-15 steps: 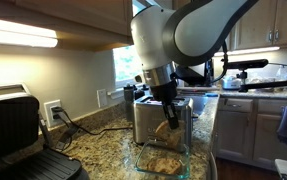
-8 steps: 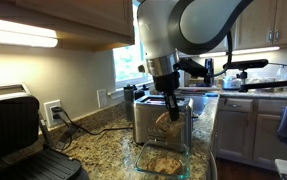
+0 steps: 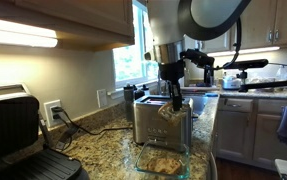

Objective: Put one slice of bread in the bread toaster then push the lever down

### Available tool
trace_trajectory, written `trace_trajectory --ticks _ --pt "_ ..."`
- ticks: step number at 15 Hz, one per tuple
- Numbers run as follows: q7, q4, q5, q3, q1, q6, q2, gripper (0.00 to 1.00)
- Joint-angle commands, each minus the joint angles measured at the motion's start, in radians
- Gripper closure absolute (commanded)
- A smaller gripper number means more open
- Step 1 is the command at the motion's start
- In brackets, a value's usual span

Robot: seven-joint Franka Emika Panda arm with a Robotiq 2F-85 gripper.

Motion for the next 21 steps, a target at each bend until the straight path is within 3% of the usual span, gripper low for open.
trace_trajectory --ticks 1,12,21 --pt "0.008 -0.049 -0.002 -0.006 -0.014 0.03 -0.079 0.93" --pt "0.023 -0.012 -0.013 -0.011 -0.031 0.026 -0.104 0.94" --pt "0.036 0.083 -0.023 -0.033 -0.08 0.017 -0.062 0.94"
